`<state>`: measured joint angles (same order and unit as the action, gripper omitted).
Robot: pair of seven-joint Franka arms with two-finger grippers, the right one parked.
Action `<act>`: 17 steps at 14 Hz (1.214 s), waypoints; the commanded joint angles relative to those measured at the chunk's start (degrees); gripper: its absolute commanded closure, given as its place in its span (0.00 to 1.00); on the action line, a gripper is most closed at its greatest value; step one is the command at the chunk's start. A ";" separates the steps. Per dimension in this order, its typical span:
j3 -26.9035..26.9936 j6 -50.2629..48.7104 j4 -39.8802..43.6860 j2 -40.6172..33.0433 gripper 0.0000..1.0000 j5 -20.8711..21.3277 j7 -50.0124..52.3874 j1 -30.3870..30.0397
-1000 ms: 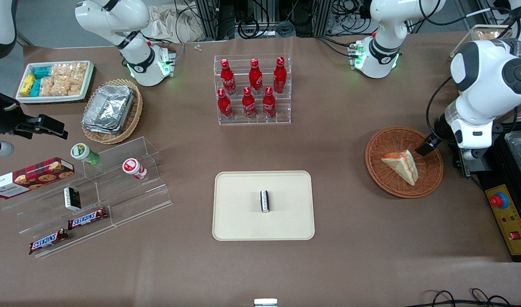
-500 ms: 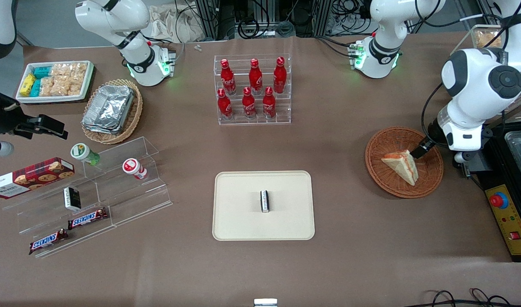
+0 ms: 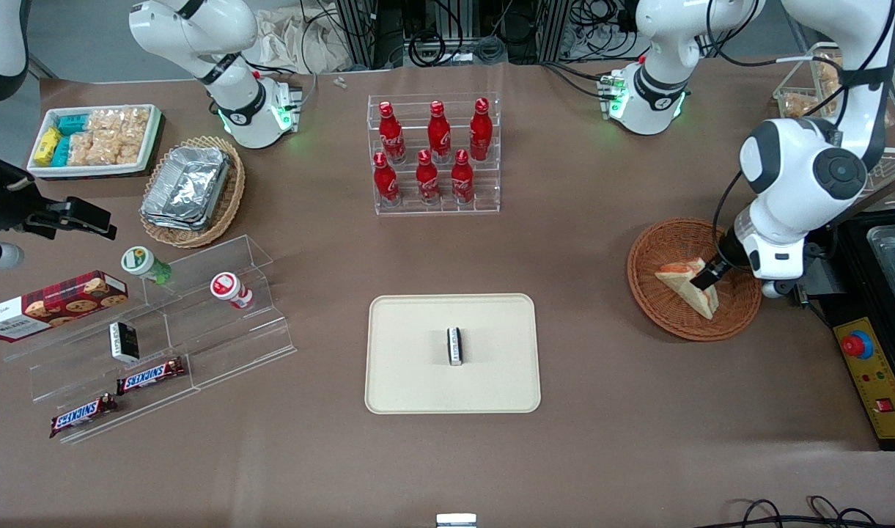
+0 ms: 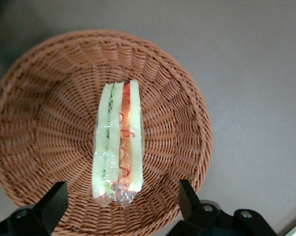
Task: Place sandwich from basket to tray
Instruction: 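Lower the left gripper and close it on the sandwich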
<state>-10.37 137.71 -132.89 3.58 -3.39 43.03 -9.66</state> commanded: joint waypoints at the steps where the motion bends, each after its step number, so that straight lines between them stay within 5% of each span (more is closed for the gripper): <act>1: 0.00 1.25 -0.53 0.28 0.00 -2.76 -1.11 -0.27; 15: 0.44 8.18 -4.40 6.25 0.04 -2.33 -4.89 -1.41; 16: 0.44 9.15 -4.40 6.96 0.25 -2.33 -4.89 -1.41; 17: 0.35 9.33 -4.23 7.22 0.78 -2.33 -4.89 -1.41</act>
<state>-9.86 145.02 -136.70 10.17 -4.78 39.33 -10.82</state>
